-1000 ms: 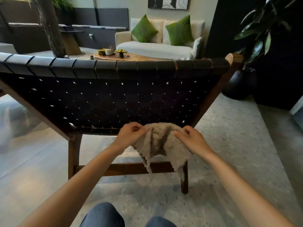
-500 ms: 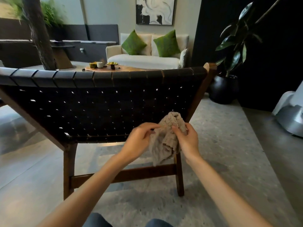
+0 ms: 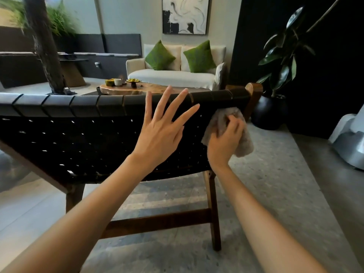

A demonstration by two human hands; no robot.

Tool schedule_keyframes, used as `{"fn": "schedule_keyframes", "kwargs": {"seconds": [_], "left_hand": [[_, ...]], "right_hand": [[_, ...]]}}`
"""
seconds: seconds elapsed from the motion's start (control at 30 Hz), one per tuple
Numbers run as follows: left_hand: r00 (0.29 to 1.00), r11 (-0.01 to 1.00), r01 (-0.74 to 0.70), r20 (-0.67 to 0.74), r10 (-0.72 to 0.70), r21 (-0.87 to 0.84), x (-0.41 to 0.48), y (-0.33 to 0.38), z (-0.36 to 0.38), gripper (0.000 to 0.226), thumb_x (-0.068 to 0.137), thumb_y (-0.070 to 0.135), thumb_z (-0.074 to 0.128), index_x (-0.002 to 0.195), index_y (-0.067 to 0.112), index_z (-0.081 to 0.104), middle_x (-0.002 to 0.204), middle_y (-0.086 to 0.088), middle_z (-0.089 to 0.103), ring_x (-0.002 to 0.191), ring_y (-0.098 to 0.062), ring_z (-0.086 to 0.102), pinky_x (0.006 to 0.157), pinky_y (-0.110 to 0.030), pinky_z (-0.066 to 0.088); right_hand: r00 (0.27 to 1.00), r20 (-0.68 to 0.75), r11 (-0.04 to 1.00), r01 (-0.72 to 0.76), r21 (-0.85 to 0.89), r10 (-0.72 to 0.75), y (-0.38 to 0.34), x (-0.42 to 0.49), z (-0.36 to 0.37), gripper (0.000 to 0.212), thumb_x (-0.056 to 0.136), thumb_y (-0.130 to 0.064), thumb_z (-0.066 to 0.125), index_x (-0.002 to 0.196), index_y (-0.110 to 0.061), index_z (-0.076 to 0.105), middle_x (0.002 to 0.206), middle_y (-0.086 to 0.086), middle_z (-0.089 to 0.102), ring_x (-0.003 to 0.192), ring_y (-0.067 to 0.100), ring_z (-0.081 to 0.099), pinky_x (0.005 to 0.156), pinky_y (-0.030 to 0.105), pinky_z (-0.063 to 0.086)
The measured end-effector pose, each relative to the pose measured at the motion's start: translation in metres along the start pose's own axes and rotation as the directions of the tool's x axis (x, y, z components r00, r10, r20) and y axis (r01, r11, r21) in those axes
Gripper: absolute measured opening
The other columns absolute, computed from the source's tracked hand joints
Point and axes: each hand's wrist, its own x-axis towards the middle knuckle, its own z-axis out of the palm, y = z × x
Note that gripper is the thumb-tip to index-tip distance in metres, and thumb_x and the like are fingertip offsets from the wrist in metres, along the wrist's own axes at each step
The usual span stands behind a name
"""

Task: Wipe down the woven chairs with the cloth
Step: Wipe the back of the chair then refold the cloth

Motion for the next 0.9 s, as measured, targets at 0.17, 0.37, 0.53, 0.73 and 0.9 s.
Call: {"fn": "schedule_keyframes", "kwargs": {"seconds": [0.17, 0.37, 0.53, 0.73, 0.9], "left_hand": [[0.997, 0.995, 0.001, -0.071, 0.006, 0.102, -0.002, -0.004, 0.020, 0.065, 0.091, 0.018, 0.052, 0.148, 0.034, 0.026, 0.156, -0.008, 0.021, 0.144, -0.030, 0.014, 0.115, -0.054, -0.006], [0.990, 0.978, -0.002, -0.139, 0.031, 0.210, 0.000, -0.007, 0.037, 0.066, 0.092, 0.017, 0.046, 0.149, 0.037, 0.020, 0.153, -0.005, 0.020, 0.139, -0.029, 0.021, 0.113, -0.050, 0.004], [0.978, 0.964, 0.025, -0.207, 0.031, 0.266, -0.003, -0.007, 0.047, 0.072, 0.089, 0.012, 0.051, 0.149, 0.037, 0.018, 0.151, -0.005, 0.020, 0.136, -0.028, 0.022, 0.112, -0.048, 0.003], [0.971, 0.961, 0.039, -0.237, 0.028, 0.273, -0.002, -0.006, 0.050, 0.072, 0.089, 0.012, 0.052, 0.148, 0.037, 0.021, 0.150, -0.005, 0.023, 0.135, -0.028, 0.024, 0.113, -0.048, 0.000], [0.973, 0.968, 0.043, -0.232, 0.016, 0.249, -0.002, -0.005, 0.049, 0.064, 0.092, 0.014, 0.045, 0.148, 0.037, 0.023, 0.150, -0.006, 0.024, 0.135, -0.029, 0.024, 0.114, -0.048, -0.001]], "right_hand": [[0.983, 0.109, 0.975, 0.163, -0.154, -0.147, 0.013, -0.003, 0.013, 0.069, 0.084, -0.034, 0.067, 0.141, -0.009, 0.038, 0.143, 0.014, 0.040, 0.133, 0.027, 0.036, 0.111, 0.032, 0.027], [0.939, 0.197, 0.824, 0.341, -0.453, -0.280, 0.035, -0.005, -0.003, 0.051, 0.093, -0.037, 0.037, 0.144, -0.029, 0.038, 0.146, 0.005, 0.023, 0.122, 0.036, 0.024, 0.102, 0.052, 0.028], [0.953, 0.209, 0.788, 0.300, -0.538, -0.220, 0.037, 0.005, 0.005, 0.072, 0.088, -0.040, 0.056, 0.148, -0.035, 0.017, 0.146, 0.006, 0.009, 0.122, 0.043, 0.017, 0.099, 0.052, 0.038], [0.983, 0.077, 0.936, 0.185, -0.301, -0.169, 0.025, 0.001, 0.034, 0.073, 0.084, -0.034, 0.068, 0.141, -0.024, 0.025, 0.142, 0.023, 0.036, 0.123, 0.038, 0.041, 0.099, 0.041, 0.040], [0.967, 0.041, 0.940, 0.253, -0.228, -0.250, 0.036, 0.008, 0.034, 0.057, 0.078, -0.013, 0.070, 0.125, -0.022, 0.039, 0.129, 0.021, 0.045, 0.107, 0.030, 0.045, 0.089, 0.028, 0.038]]}}
